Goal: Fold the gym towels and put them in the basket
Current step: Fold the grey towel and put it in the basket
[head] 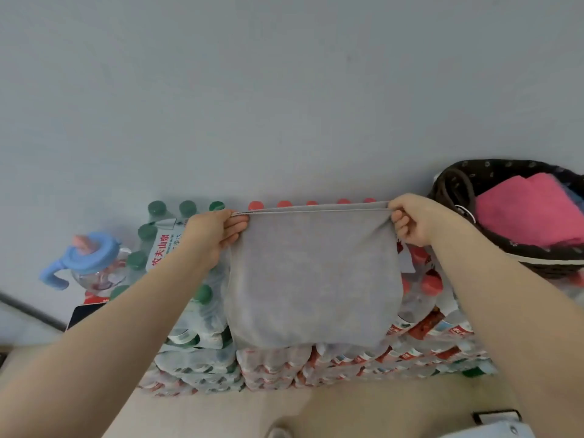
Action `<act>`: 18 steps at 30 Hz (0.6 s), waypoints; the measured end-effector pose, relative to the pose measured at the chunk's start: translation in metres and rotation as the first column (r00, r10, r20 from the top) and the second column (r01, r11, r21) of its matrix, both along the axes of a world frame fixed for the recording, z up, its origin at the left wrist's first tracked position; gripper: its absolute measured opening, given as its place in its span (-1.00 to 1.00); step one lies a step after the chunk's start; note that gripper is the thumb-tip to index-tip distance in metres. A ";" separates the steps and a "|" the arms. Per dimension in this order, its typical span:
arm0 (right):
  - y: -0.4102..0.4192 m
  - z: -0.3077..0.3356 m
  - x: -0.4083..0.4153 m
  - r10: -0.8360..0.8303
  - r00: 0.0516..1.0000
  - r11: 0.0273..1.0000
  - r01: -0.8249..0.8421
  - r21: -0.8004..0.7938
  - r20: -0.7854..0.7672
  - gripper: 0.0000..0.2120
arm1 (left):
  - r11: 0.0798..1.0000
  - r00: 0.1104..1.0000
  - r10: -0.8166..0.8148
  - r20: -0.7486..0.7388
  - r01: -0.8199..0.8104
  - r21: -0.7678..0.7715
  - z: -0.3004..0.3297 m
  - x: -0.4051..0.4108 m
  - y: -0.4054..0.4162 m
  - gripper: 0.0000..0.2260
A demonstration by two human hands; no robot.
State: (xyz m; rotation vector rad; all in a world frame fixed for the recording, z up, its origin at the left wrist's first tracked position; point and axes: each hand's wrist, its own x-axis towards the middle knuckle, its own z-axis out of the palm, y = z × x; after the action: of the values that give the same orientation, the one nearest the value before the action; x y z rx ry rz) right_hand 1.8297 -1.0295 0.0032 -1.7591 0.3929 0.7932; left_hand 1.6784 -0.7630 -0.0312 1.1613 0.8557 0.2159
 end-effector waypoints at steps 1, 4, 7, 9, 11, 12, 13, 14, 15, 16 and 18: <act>0.004 -0.001 0.007 -0.034 0.999 0.998 0.035 0.053 -0.007 -0.77 | 1.000 1.000 0.004 -0.001 -0.004 0.006 0.000 0.009 0.002 -0.82; 0.015 -0.005 0.026 -0.126 0.992 0.964 0.125 0.236 -0.011 -0.85 | 1.000 1.000 0.014 -0.008 -0.014 0.021 -0.001 0.038 0.010 -0.80; 0.024 -0.016 0.040 -0.149 0.989 0.938 0.143 0.316 -0.002 -0.90 | 1.000 0.999 0.018 -0.026 -0.018 0.006 -0.004 0.061 0.019 -0.80; 0.029 -0.025 0.047 -0.174 0.984 0.943 0.154 0.297 0.042 -0.93 | 1.000 0.998 0.001 -0.066 0.000 0.012 -0.008 0.071 0.023 -0.80; 0.033 -0.034 0.052 -0.234 0.965 0.951 0.202 0.233 0.119 -0.92 | 1.000 0.996 0.011 -0.087 -0.011 -0.004 -0.011 0.080 0.026 -0.79; 0.035 -0.037 0.054 -0.264 0.951 0.953 0.231 0.198 0.162 -0.88 | 1.000 0.995 0.008 -0.096 -0.009 -0.010 -0.013 0.083 0.026 -0.80; 0.038 -0.040 0.055 -0.306 0.932 0.941 0.265 0.211 0.194 -0.88 | 1.000 0.995 0.005 -0.103 -0.006 -0.009 -0.015 0.085 0.026 -0.80; 0.041 -0.044 0.055 -0.338 0.918 0.926 0.284 0.250 0.206 -0.88 | 1.000 0.996 0.008 -0.088 -0.009 -0.013 -0.016 0.087 0.025 -0.79; 0.043 -0.048 0.056 -0.366 0.907 0.907 0.298 0.296 0.210 -0.80 | 1.000 0.997 0.011 -0.071 -0.012 -0.009 -0.017 0.089 0.024 -0.75; 0.045 -0.051 0.054 -0.364 0.902 0.906 0.286 0.312 0.231 -0.67 | 1.000 0.999 0.003 -0.054 -0.003 0.012 -0.017 0.086 0.022 -0.68; 0.044 -0.059 0.045 -0.313 0.881 0.946 0.253 0.205 0.355 -0.41 | 0.994 0.997 -0.039 -0.068 0.046 0.102 -0.023 0.077 0.019 -0.48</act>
State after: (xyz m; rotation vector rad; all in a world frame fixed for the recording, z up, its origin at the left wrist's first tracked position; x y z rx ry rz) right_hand 1.8744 -0.9857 -0.0553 -1.6171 0.3062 0.2500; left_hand 1.7551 -0.7440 -0.0538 1.2883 0.8850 0.1891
